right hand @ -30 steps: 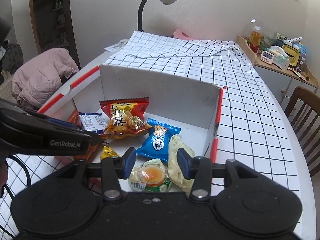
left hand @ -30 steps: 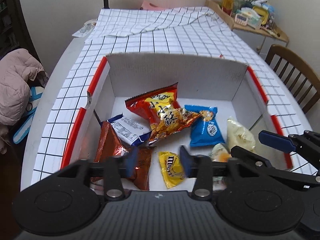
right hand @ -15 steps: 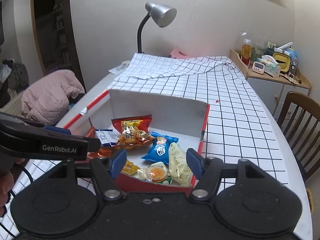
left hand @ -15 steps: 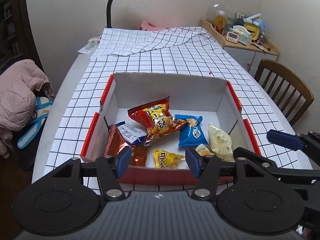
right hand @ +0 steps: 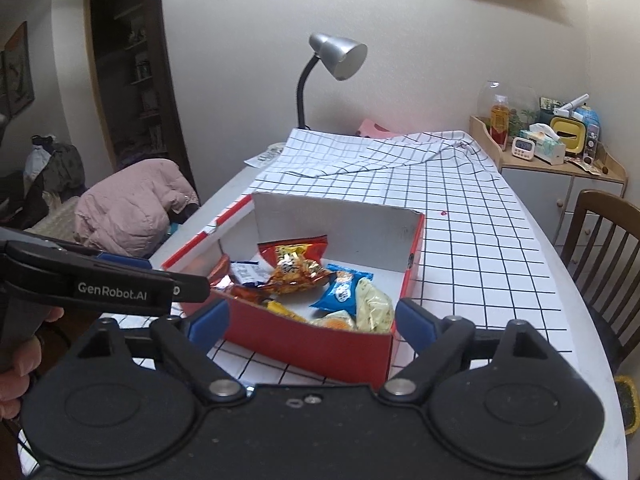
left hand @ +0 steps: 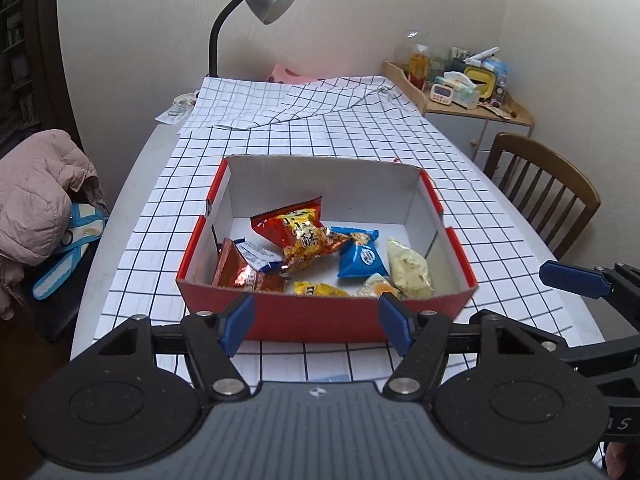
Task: Organize snacks
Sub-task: 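Withdraw both tools from the box toward the light blue and green packets, then grasp the light blue packet with the left gripper while the right grasps the green cracker packet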
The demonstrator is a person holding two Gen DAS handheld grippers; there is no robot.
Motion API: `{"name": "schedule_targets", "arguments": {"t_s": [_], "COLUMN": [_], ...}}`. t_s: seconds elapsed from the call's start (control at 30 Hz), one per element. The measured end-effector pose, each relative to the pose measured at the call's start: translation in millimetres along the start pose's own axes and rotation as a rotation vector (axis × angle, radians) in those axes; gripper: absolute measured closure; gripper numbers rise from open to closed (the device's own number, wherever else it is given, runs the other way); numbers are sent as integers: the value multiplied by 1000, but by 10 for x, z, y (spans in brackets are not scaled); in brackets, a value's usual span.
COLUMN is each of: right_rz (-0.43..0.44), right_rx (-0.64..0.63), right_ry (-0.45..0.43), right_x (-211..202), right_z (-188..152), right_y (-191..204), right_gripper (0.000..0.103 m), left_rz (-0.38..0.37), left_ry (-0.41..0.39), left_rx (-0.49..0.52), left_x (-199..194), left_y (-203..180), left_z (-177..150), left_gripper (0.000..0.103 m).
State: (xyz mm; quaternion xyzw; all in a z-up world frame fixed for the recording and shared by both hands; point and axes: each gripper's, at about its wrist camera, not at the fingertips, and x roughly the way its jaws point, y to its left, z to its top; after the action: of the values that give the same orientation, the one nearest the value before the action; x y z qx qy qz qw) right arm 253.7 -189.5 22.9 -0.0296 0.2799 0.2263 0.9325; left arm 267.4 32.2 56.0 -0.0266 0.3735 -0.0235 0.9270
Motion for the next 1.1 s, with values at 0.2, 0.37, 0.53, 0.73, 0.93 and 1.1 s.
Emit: {"name": "schedule_targets", "arguments": {"t_s": [0.2,0.37,0.53,0.73,0.93,1.1], "right_rz": [35,60,75,77,68,58], "right_rx": [-13,-17,-22,-24,-48,-85], "right_ry": [-14,8,37,92,170,218], "right_x": [-178,-214,-196,-51,177,375], "right_z": [-138,-312,-515,-807,-1036,-1125], "right_y": [9,-11,-35,-114,-179,-231], "right_gripper": [2,1,1,1,1,1], "left_rz": [-27,-72,-108,-110,-83,-67], "left_ry": [-36,-31,-11,55,118,160], "left_rx": [13,17,-17,-63,-76,-73], "left_x": [-188,-256,-209,40,330,564], "left_y": [-26,-20,34,104,129,105], "left_z": [-213,-408,-587,-792,-893,-892], "left_gripper": [28,23,14,7,7,7]}}
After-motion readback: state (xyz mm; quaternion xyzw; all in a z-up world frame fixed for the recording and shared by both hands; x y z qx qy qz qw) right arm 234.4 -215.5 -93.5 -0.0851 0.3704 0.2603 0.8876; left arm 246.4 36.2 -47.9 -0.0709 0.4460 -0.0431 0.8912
